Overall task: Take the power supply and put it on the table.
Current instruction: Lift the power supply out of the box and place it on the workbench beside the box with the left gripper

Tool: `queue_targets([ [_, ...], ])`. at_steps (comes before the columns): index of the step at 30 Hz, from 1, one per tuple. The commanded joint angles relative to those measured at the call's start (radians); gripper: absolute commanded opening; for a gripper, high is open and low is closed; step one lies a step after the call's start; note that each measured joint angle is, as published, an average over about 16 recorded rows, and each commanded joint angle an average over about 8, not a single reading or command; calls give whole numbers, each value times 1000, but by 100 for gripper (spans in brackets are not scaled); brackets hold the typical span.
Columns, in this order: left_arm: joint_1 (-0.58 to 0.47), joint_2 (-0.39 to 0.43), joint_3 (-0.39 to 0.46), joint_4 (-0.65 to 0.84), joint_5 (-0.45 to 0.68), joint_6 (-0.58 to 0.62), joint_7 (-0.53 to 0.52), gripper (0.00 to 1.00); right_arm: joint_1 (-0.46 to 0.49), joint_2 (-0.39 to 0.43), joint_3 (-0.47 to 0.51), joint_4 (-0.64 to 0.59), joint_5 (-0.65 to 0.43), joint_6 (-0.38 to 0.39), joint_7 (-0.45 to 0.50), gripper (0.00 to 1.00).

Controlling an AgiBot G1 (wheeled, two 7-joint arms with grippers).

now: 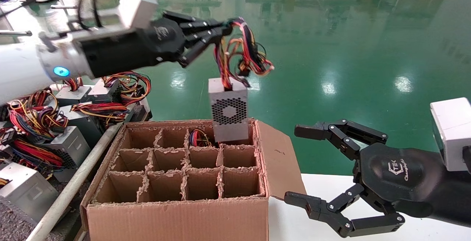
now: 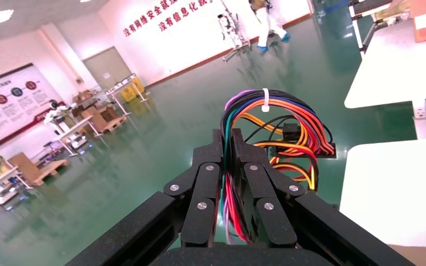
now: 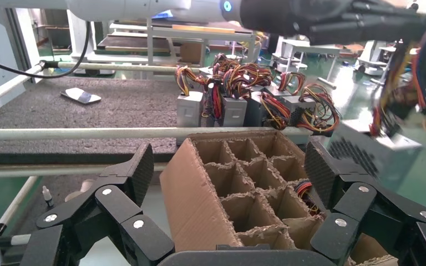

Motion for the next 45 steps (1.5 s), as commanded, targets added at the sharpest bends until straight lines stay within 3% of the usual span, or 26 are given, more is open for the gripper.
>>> queue_targets([
  [1,-14,-17,-1,4,-1,24,7,0,0,0,0,0,0,0,0,100],
  [25,-220,-230,35,54,62,-83,78,0,0,0,0,0,0,0,0,100],
  [45,-457,-483,140,12,223,-114,55,0,0,0,0,0,0,0,0,100],
])
